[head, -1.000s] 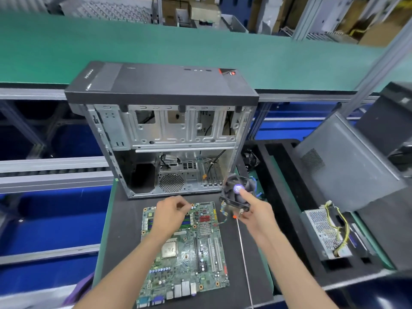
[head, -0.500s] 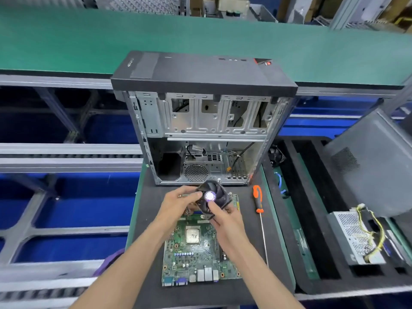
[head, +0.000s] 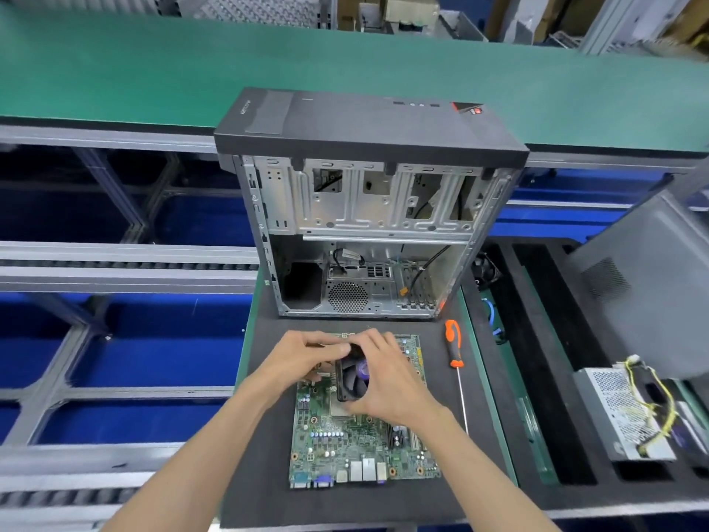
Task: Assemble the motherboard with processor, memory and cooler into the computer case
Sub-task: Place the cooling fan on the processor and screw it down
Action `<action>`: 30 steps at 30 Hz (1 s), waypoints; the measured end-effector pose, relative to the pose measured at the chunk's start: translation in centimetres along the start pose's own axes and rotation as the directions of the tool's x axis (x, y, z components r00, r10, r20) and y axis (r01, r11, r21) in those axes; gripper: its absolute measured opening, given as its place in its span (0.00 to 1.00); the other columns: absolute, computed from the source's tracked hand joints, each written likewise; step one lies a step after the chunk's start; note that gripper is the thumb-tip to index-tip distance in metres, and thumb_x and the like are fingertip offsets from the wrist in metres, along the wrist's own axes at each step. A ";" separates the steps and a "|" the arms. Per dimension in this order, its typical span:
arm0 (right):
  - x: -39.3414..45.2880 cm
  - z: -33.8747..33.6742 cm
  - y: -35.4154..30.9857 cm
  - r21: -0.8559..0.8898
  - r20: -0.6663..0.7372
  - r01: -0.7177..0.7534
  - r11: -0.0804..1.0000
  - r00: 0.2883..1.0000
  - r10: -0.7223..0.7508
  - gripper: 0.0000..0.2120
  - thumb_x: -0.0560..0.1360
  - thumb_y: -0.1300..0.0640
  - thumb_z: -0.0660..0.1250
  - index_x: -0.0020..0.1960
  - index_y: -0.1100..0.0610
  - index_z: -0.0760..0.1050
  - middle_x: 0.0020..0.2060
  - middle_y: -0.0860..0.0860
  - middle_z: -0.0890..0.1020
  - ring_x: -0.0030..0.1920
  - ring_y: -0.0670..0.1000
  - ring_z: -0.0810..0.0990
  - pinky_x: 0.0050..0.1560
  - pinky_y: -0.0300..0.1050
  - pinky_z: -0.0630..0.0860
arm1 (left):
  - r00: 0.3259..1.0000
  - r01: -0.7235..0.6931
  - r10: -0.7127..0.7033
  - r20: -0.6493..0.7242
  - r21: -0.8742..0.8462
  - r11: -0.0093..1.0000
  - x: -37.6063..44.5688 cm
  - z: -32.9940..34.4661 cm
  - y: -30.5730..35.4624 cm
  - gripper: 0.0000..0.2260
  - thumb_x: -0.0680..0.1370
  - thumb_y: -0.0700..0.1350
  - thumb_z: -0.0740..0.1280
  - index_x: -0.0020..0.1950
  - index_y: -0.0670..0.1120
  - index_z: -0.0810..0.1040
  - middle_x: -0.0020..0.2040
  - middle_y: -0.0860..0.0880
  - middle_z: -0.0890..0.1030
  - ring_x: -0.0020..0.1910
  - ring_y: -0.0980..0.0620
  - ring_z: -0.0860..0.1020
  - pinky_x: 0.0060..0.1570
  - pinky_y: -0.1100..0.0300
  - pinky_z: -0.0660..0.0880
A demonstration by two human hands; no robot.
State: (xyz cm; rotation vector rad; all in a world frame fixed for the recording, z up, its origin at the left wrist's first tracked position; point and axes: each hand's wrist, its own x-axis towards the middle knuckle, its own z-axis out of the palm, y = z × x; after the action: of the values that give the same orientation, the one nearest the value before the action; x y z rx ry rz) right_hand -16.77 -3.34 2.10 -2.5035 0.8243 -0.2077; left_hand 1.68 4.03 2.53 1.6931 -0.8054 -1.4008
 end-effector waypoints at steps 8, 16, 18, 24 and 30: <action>-1.3 1.1 0.7 -0.068 0.034 -0.065 0.996 0.997 0.068 0.40 0.61 0.37 0.76 0.67 0.44 0.63 0.58 0.40 0.67 0.60 0.46 0.63 0.51 0.46 0.77 | 0.995 0.051 -0.082 -0.061 -0.396 0.917 -0.4 -2.2 -3.8 0.17 0.74 0.30 0.58 0.55 0.36 0.83 0.53 0.32 0.82 0.50 0.40 0.83 0.48 0.57 0.79; -1.4 1.5 0.7 -0.069 0.035 -0.109 0.992 0.993 0.112 0.39 0.59 0.35 0.74 0.64 0.44 0.62 0.58 0.39 0.67 0.58 0.46 0.64 0.47 0.44 0.77 | 0.994 -0.055 0.017 -0.104 -0.380 0.923 -0.8 -2.7 -4.9 0.16 0.74 0.23 0.65 0.57 0.37 0.82 0.52 0.38 0.85 0.55 0.44 0.83 0.51 0.62 0.80; -1.5 1.5 0.8 -0.061 0.033 -0.118 0.991 0.992 0.120 0.39 0.58 0.35 0.74 0.64 0.44 0.62 0.57 0.39 0.67 0.58 0.45 0.64 0.47 0.45 0.77 | 0.993 -0.068 0.027 -0.112 -0.377 0.924 -0.8 -2.9 -5.2 0.16 0.75 0.24 0.65 0.57 0.37 0.82 0.52 0.38 0.85 0.55 0.44 0.83 0.52 0.61 0.80; -1.5 1.4 0.8 -0.055 0.040 -0.147 0.988 0.988 0.149 0.39 0.58 0.35 0.74 0.63 0.44 0.62 0.57 0.39 0.66 0.58 0.46 0.64 0.45 0.46 0.77 | 0.978 -0.119 0.101 -0.183 -0.085 0.989 -1.0 -3.1 -5.5 0.10 0.75 0.32 0.72 0.50 0.46 0.86 0.45 0.44 0.86 0.48 0.45 0.84 0.48 0.64 0.80; -1.3 1.0 0.5 -0.068 0.031 -0.165 0.984 0.985 0.167 0.38 0.59 0.34 0.74 0.62 0.43 0.63 0.56 0.39 0.66 0.57 0.47 0.63 0.44 0.48 0.77 | 0.940 -0.146 0.267 -0.213 0.455 0.879 -1.0 -3.1 -5.3 0.06 0.74 0.42 0.76 0.43 0.54 0.85 0.38 0.60 0.84 0.41 0.62 0.82 0.43 0.72 0.76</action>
State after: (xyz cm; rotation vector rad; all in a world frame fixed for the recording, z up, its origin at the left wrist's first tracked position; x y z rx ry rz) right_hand -17.76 -2.55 0.99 -2.4744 1.0345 -0.0788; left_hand 4.46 7.99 -1.33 2.0057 -1.1643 -0.8538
